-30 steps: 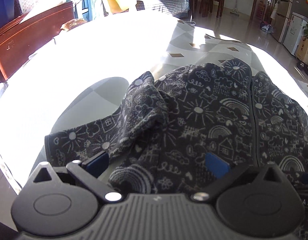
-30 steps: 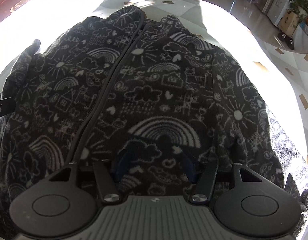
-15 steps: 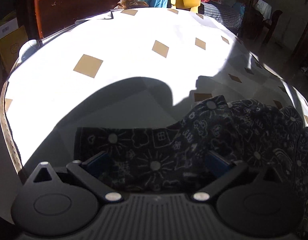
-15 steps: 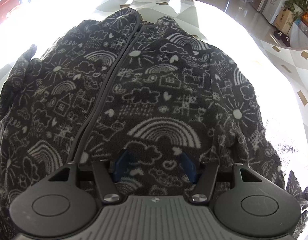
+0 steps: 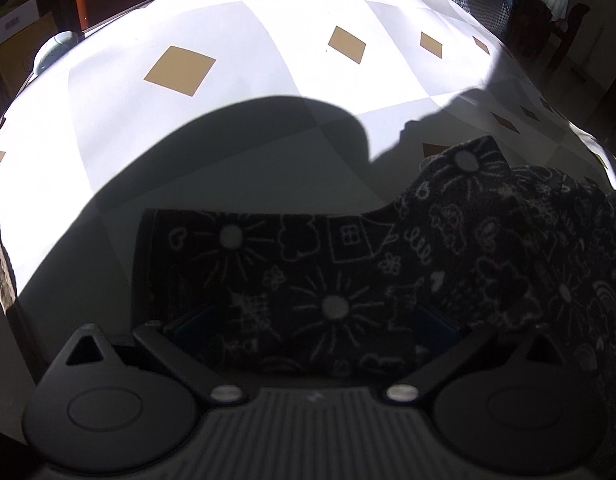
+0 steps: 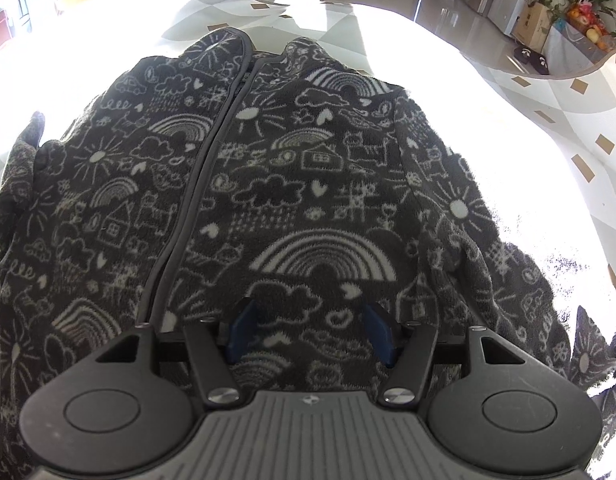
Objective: Fold clothes
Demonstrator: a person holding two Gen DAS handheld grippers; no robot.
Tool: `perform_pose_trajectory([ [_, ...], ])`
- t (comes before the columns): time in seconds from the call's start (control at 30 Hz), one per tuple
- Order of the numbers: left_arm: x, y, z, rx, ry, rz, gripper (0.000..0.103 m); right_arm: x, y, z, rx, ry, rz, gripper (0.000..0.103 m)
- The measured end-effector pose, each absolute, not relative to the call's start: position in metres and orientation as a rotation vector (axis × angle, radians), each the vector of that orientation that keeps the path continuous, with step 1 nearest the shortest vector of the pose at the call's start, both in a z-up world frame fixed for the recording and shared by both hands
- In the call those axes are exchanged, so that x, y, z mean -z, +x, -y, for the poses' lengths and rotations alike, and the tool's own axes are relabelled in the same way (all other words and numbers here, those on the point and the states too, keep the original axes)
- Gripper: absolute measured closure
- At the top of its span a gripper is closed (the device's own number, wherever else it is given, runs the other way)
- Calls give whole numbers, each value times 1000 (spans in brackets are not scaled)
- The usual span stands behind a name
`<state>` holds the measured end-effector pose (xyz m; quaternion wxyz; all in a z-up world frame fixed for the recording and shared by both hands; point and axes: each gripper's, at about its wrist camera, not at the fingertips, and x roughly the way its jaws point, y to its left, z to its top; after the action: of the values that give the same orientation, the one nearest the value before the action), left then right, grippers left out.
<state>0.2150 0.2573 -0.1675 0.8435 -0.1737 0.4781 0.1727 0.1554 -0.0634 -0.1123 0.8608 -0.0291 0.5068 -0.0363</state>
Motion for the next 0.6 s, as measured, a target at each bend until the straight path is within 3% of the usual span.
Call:
perform_pose_trajectory([
  [0.6, 183, 216, -280, -495, -322, -1057, 0, 114, 153, 59, 136, -48, -1053, 45],
])
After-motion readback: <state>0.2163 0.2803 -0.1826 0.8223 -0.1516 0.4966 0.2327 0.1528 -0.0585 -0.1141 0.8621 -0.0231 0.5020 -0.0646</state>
